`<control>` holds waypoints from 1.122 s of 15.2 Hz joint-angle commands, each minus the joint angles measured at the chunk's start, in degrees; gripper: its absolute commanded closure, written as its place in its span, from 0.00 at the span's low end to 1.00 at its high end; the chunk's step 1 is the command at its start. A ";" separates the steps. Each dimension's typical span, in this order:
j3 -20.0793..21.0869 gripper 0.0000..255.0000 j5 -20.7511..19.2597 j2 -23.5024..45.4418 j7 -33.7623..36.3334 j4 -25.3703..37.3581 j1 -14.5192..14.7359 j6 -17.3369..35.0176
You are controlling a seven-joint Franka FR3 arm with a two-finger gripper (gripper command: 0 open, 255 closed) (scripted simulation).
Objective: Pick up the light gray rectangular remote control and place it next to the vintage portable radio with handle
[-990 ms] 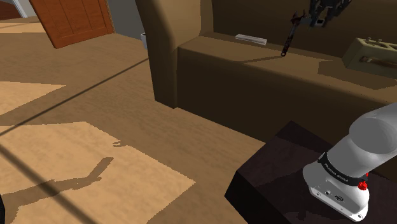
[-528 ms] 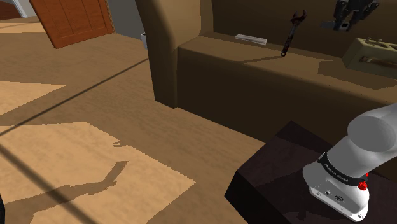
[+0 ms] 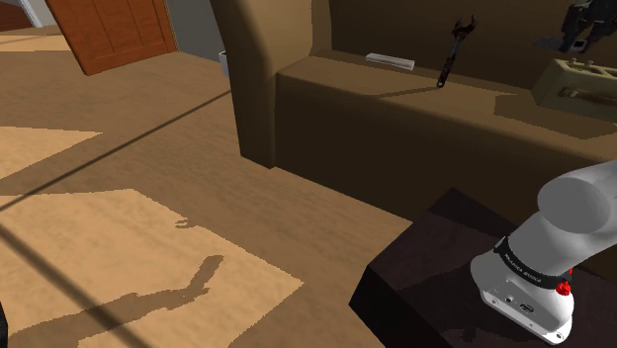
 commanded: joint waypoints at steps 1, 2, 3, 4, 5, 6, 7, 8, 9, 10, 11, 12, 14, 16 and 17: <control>-2.30 1.00 -0.88 -0.01 -3.05 0.78 -0.76 -0.19; -3.47 1.00 -1.25 0.15 -4.48 1.22 -1.05 -0.18; -4.65 1.00 -1.58 0.38 -5.92 1.73 -1.32 -0.15; -5.87 1.00 -1.88 0.67 -7.38 2.29 -1.57 -0.12; -7.11 1.00 -2.14 1.03 -8.87 2.91 -1.79 -0.07; -8.38 1.00 -2.35 1.47 -10.37 3.60 -1.99 -0.01; -9.69 1.00 -2.51 1.97 -11.90 4.35 -2.16 0.06; -11.05 1.00 -2.62 2.55 -13.46 5.16 -2.28 0.14; -12.45 1.00 -2.68 3.20 -15.03 6.03 -2.36 0.23; -13.91 1.00 -2.66 3.93 -16.64 6.97 -2.41 0.34; -15.41 1.00 -2.57 4.75 -18.29 7.97 -2.42 0.45; -16.99 1.00 -2.39 5.65 -19.97 9.04 -2.38 0.56; -20.37 1.00 -1.72 7.77 -23.50 11.37 -2.17 0.82; -24.18 1.00 -0.54 10.36 -27.27 13.97 -1.73 1.09; -26.28 1.00 0.32 11.88 -29.30 15.39 -1.44 1.23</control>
